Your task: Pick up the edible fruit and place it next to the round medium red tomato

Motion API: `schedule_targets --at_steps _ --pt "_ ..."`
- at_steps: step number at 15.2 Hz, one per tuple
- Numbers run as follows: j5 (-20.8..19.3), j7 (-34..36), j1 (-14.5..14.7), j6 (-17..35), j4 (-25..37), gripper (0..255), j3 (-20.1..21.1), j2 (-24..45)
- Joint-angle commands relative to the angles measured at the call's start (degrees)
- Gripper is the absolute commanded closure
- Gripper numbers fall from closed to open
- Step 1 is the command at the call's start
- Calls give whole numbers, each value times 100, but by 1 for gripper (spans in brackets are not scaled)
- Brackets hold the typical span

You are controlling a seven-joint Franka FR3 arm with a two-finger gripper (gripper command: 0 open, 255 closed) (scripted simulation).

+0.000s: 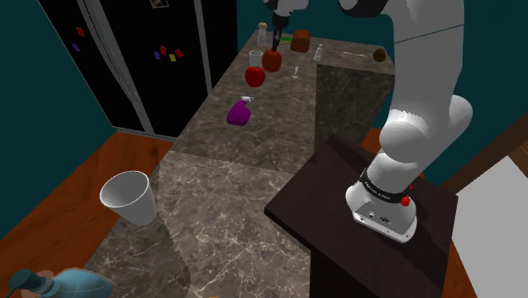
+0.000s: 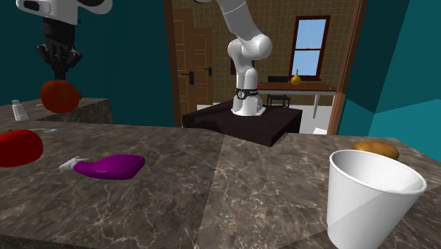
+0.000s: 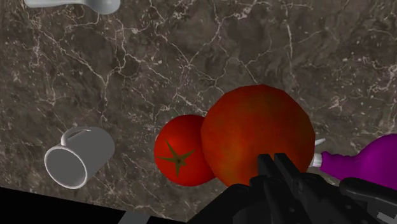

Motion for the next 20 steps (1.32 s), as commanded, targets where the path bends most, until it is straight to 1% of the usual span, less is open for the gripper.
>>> schedule_targets --at_steps 1,10,20 --pt "16 -5 3 131 -65 255 12 63" --pt "100 -70 -19 668 -328 255 68 341" --pt "203 -145 -63 1211 -477 255 149 738"
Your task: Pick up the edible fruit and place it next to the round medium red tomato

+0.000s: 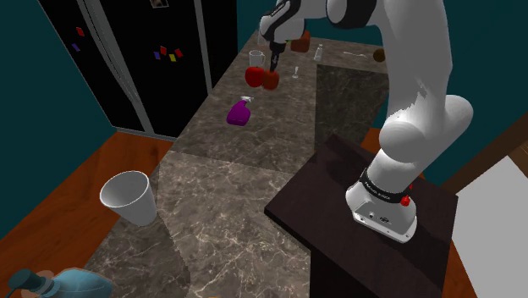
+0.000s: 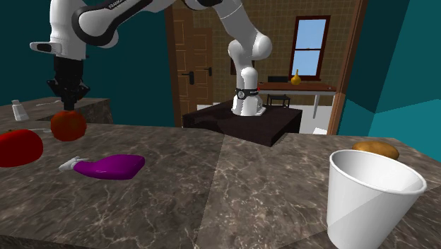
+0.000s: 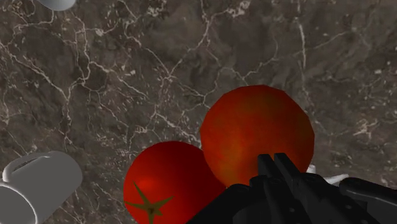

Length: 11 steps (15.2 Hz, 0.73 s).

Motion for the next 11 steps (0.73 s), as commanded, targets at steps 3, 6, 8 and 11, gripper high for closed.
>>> schedule_targets --at_steps 3,6,8,11 --pt "42 -30 -20 212 -33 255 37 174" --pt "61 -44 -31 305 -38 255 55 263" --pt "61 -43 -31 305 -37 255 55 263" --pt "61 -43 -31 305 -37 255 55 263"
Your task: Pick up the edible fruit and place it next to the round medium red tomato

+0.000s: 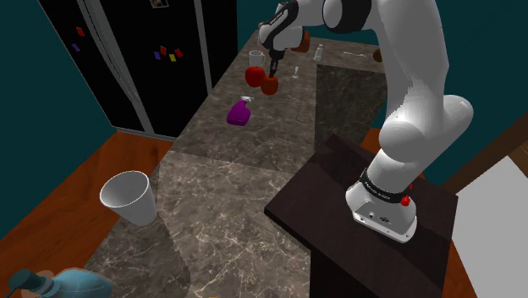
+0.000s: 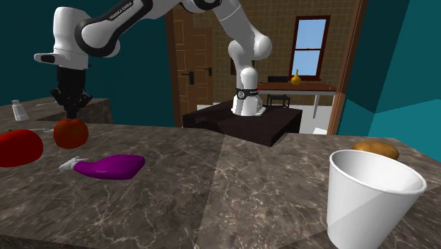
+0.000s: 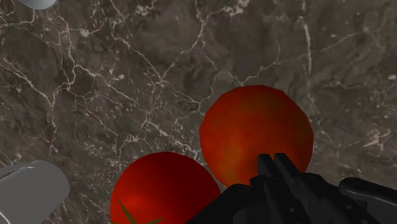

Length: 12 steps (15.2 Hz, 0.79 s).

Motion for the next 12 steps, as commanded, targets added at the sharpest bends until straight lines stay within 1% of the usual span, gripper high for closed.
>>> schedule_targets --at_steps 1,2,3,8,12 --pt "0 0 0 1 2 255 0 1" --pt "0 0 0 1 2 255 0 1" --pt "0 0 -1 1 2 0 0 1" --pt "0 -1 -1 1 3 0 0 1" --pt "-100 49 84 -329 -277 0 -97 -610"
